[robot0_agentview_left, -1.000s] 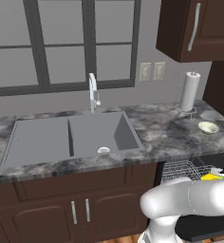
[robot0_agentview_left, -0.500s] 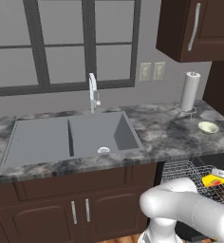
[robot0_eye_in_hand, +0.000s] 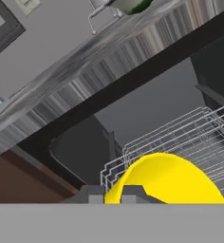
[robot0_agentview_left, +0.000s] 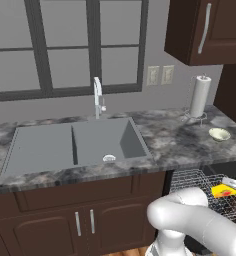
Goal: Pick up the cup and bowl from the counter, place them in the dishwasher, and close the dishwasher door.
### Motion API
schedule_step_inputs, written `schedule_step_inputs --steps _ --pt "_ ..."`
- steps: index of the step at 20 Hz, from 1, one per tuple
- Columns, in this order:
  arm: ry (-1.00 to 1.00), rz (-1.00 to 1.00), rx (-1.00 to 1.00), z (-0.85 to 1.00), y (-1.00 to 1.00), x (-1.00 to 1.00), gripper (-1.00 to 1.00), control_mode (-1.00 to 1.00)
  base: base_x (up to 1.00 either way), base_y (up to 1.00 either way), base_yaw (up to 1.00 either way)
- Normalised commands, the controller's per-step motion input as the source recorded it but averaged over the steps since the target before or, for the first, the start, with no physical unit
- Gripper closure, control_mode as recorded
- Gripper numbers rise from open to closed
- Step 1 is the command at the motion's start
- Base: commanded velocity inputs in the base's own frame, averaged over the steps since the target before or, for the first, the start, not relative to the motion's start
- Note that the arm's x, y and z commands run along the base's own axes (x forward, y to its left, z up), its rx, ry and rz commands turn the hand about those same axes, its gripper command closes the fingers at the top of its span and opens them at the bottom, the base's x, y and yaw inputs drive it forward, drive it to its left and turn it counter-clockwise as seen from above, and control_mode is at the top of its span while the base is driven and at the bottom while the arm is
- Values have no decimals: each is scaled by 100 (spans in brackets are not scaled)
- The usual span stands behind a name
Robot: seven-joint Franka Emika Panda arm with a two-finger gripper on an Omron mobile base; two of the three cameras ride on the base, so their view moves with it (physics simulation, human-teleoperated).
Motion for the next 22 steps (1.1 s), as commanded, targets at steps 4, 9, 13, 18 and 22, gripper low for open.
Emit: schedule_step_inputs --steps 4,9,13,18,22 --pt "2 -3 6 -12 0 2 100 -100 0 0 0" --pt "2 0 0 -20 0 17 100 -100 0 0 0" --pt "5 0 0 -31 0 25 100 -100 0 0 0" --pt "4 0 0 -35 0 22 100 -100 0 0 0" --pt "2 0 0 -26 -2 27 100 -100 0 0 0"
